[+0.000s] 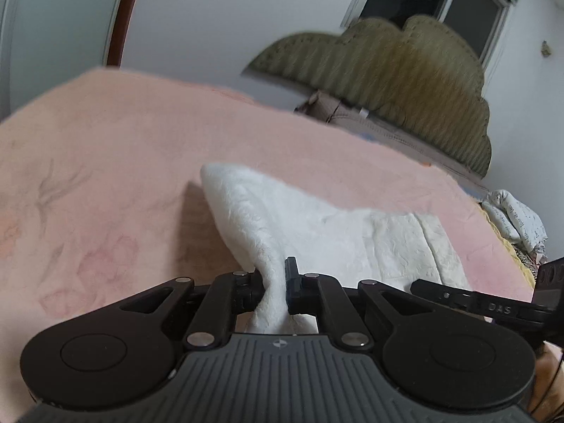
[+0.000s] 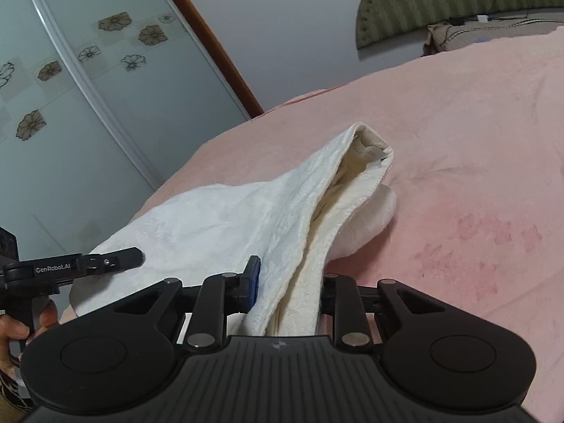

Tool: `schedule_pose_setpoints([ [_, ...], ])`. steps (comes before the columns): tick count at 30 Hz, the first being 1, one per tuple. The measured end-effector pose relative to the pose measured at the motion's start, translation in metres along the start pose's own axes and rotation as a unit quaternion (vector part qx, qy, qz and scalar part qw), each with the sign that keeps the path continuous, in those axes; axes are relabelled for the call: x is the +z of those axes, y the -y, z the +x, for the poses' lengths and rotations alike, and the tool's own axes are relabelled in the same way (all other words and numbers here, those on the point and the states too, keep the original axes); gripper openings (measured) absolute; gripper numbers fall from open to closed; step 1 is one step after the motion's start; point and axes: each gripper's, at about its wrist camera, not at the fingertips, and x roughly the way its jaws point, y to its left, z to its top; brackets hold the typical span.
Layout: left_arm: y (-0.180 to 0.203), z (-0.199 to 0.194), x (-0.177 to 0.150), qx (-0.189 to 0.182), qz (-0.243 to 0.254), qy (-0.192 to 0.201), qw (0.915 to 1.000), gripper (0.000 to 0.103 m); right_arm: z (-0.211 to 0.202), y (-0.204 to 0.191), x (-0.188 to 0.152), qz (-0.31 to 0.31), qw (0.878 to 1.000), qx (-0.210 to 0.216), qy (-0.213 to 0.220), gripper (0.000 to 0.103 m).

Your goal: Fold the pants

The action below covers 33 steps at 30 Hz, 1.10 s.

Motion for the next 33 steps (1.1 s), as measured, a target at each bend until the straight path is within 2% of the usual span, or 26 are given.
schedule_pose_setpoints([
  [1,-0.003,0.005,-0.005,0.006,0.001,-0.02,0.9998,0.017,0.004,0.003,-0.003,0.003,1.0,-0.021,-0.009,0.029],
  [2,-0.011,0.013,-0.011,0.021,0.004,-0.043,0.9989,0.021,0.01,0.007,-0.006,0.0,0.999,-0.043,-0.025,0.044],
  [3,-0.015,0.014,-0.02,0.038,0.003,-0.054,0.9978,0.031,0.015,0.011,-0.01,-0.001,0.997,-0.064,-0.036,0.055],
  [4,-0.019,0.012,-0.025,0.045,-0.003,-0.051,0.9977,0.041,0.013,0.01,-0.012,-0.003,0.997,-0.068,-0.026,0.055],
  [6,-0.03,-0.007,-0.03,0.042,-0.03,-0.02,0.9985,0.042,-0.005,0.004,-0.015,-0.002,0.995,-0.101,0.003,0.057],
  [8,-0.036,-0.028,-0.033,0.044,-0.049,0.009,0.9978,0.044,-0.033,-0.017,-0.023,-0.038,0.985,-0.155,0.07,0.059],
  [9,-0.034,-0.032,-0.034,0.046,-0.043,0.013,0.9979,0.05,-0.043,-0.029,-0.029,-0.064,0.98,-0.162,0.092,0.059],
  [10,-0.027,-0.031,-0.035,0.055,-0.024,0.008,0.9982,0.058,-0.049,-0.04,-0.035,-0.087,0.98,-0.151,0.096,0.059],
  [13,-0.01,-0.016,-0.049,0.113,0.062,-0.013,0.9916,0.068,-0.038,-0.053,-0.053,-0.117,0.989,-0.082,0.034,0.062],
  [14,-0.008,-0.016,-0.053,0.122,0.073,-0.006,0.9898,0.069,-0.031,-0.051,-0.058,-0.116,0.99,-0.083,0.019,0.063],
  [17,-0.001,-0.037,-0.058,0.136,0.068,0.021,0.9881,0.067,-0.031,-0.049,-0.063,-0.126,0.983,-0.13,0.016,0.064],
  [18,0.003,-0.047,-0.06,0.137,0.072,0.031,0.9875,0.069,-0.035,-0.055,-0.062,-0.122,0.981,-0.154,0.012,0.069],
  [20,0.015,-0.066,-0.066,0.132,0.083,0.044,0.9868,0.079,-0.047,-0.075,-0.063,-0.118,0.977,-0.176,0.001,0.08],
  [21,0.02,-0.075,-0.071,0.129,0.089,0.045,0.9866,0.088,-0.056,-0.083,-0.067,-0.117,0.979,-0.168,0.0,0.085],
  [22,0.027,-0.083,-0.076,0.125,0.097,0.047,0.9862,0.094,-0.066,-0.093,-0.071,-0.115,0.982,-0.15,-0.001,0.088],
  [23,0.034,-0.09,-0.082,0.124,0.109,0.049,0.9851,0.095,-0.075,-0.103,-0.077,-0.113,0.984,-0.134,-0.006,0.095],
  [24,0.039,-0.095,-0.087,0.124,0.121,0.049,0.9835,0.098,-0.086,-0.113,-0.086,-0.118,0.985,-0.121,-0.016,0.096],
  [27,0.05,-0.099,-0.101,0.151,0.153,0.031,0.9761,0.099,-0.112,-0.155,-0.104,-0.168,0.982,-0.08,-0.041,0.096],
  [28,0.05,-0.098,-0.105,0.159,0.156,0.028,0.9745,0.099,-0.125,-0.165,-0.104,-0.163,0.985,-0.04,-0.033,0.096],
  [29,0.048,-0.095,-0.107,0.164,0.155,0.023,0.9739,0.099,-0.14,-0.172,-0.099,-0.121,0.991,0.043,-0.024,0.096],
  [30,0.044,-0.092,-0.108,0.168,0.15,0.017,0.9743,0.099,-0.149,-0.169,-0.091,-0.067,0.988,0.138,-0.022,0.099],
  [31,0.039,-0.087,-0.11,0.17,0.139,0.011,0.9755,0.099,-0.151,-0.162,-0.083,-0.006,0.97,0.241,-0.022,0.103],
  [32,0.034,-0.083,-0.111,0.168,0.125,0.003,0.9779,0.099,-0.15,-0.156,-0.078,0.036,0.95,0.309,-0.012,0.103],
  [33,0.031,-0.08,-0.112,0.161,0.111,-0.001,0.9806,0.099,-0.146,-0.151,-0.075,0.056,0.941,0.332,0.006,0.103],
])
